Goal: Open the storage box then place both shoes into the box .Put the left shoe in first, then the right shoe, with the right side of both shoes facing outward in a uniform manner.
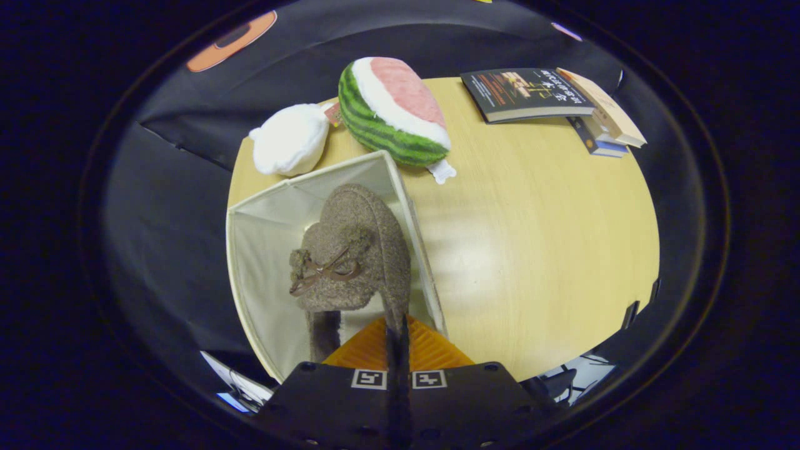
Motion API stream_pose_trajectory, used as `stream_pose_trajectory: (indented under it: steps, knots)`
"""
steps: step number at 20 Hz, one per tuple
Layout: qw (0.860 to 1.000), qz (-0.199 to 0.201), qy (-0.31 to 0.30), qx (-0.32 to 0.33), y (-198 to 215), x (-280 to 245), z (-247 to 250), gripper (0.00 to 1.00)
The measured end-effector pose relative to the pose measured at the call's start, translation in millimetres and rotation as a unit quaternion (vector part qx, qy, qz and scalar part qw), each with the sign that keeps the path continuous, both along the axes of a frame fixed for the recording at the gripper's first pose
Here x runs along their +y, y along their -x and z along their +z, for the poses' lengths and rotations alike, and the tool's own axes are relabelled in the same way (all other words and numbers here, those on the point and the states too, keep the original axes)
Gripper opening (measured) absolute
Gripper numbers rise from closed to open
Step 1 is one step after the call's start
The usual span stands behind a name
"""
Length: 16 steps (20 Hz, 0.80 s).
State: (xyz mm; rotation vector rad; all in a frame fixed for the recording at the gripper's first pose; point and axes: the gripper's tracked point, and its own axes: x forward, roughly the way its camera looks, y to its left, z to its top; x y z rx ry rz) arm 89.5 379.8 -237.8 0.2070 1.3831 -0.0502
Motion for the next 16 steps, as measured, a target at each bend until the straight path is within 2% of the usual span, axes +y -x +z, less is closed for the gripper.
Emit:
stream_pose_trajectory:
  steps: [4, 7, 11, 14, 15, 16]
  knots:
    - [0.999, 0.007, 0.033, -0.006, -1.5, -5.2, -6.2, 0.01]
    - [0.999, 0.03, 0.041, -0.011, 1.6, 0.1, -5.2, 0.07]
    - [0.996, 0.057, 0.051, -0.044, 0.8, 5.8, 9.8, 0.35]
    - [0.992, 0.079, 0.05, -0.085, 1.3, 8.7, 33.2, 0.63]
    - [0.99, 0.085, 0.052, -0.104, 1.6, 7.2, 42.5, 0.68]
    - [0.987, 0.09, 0.053, -0.123, 1.5, 4.7, 52.4, 0.8]
